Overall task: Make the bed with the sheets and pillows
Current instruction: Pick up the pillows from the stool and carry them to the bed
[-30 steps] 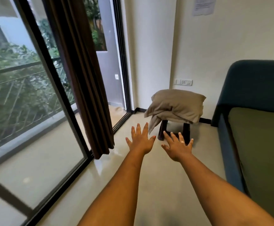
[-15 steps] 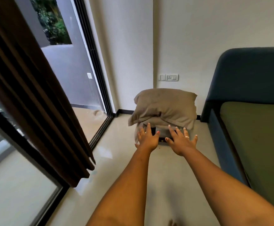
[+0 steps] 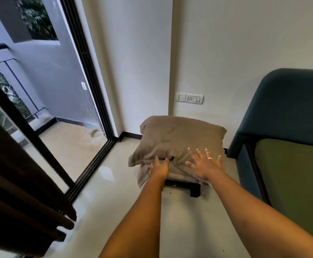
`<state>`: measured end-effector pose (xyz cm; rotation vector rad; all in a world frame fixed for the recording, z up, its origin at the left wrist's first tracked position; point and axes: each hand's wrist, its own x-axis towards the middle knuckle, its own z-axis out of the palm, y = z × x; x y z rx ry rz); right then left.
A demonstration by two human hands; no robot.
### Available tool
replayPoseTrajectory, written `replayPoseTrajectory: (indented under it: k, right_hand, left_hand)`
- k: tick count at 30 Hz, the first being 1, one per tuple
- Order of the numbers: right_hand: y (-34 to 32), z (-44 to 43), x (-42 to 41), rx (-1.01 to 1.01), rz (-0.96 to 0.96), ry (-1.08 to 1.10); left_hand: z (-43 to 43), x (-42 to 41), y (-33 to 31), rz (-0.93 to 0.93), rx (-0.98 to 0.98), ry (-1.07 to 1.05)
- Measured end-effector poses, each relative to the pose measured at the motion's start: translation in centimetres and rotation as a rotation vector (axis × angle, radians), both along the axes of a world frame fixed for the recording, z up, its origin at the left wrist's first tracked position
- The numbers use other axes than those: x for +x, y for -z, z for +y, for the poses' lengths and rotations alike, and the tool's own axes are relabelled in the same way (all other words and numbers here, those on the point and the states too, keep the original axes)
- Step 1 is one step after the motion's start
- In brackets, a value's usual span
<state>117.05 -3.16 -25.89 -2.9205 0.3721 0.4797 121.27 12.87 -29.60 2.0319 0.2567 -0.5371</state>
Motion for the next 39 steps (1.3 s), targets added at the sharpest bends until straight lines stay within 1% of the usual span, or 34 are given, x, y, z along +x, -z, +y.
replayPoseTrajectory:
  k: [5,8,13,16,20,23,27,28,30,32,34,35,37,39]
  right_hand:
    - [1.9,-3.2,10.1,0.014,0.039,-0.03]
    - [3.2,-5.3,16.7,0.008,0.062,-0.054]
    - [5.7,-9.4,27.2,-0.049,0.167,-0.12]
    - [6.8,-11.7,32.8,-0.048,0.21,-0.099]
    - [8.6,-12.9,38.1,-0.032,0.278,-0.115]
    - [10.1,-13.1,41.4,-0.018,0.311,-0.159]
    - [11.4,-13.0,45.2,0.013,0.33,-0.205]
    - [11.8,-12.8,46.3,0.022,0.338,-0.218]
    - [12.9,-12.9,48.1,0.046,0.355,-0.228]
    - [14.1,-13.2,49.5,0.072,0.364,-0.224]
    - [15.7,-14.1,51.2,0.084,0.368,-0.221]
    - [16.5,-14.8,51.9,0.081,0.384,-0.224]
    - [17.8,-16.3,52.6,0.066,0.393,-0.226]
    - [18.7,-17.3,52.8,0.108,0.388,-0.191]
  left_hand:
    - [-4.2,9.4,3.3,0.113,-0.039,-0.061]
    - [-6.2,15.6,6.3,0.155,-0.047,-0.037]
    - [-6.5,24.8,10.7,0.205,0.109,-0.015]
    - [-6.8,29.2,12.6,0.289,0.09,-0.161]
    - [-7.9,33.3,14.4,0.391,0.083,-0.255]
    - [-8.5,34.7,15.7,0.439,0.036,-0.342]
    - [-9.4,34.2,15.7,0.451,0.081,-0.408]
    - [-9.6,34.0,16.0,0.451,0.094,-0.45]
    - [-10.2,33.3,17.2,0.447,0.06,-0.554]
    - [-10.7,32.6,18.7,0.44,-0.005,-0.717]
    - [-11.3,32.0,18.8,0.446,-0.106,-0.883]
    - [-11.7,31.7,18.7,0.477,-0.167,-0.965]
    - [-12.7,31.2,18.4,0.577,-0.301,-1.053]
    - [-13.7,30.8,18.9,0.641,-0.439,-1.141]
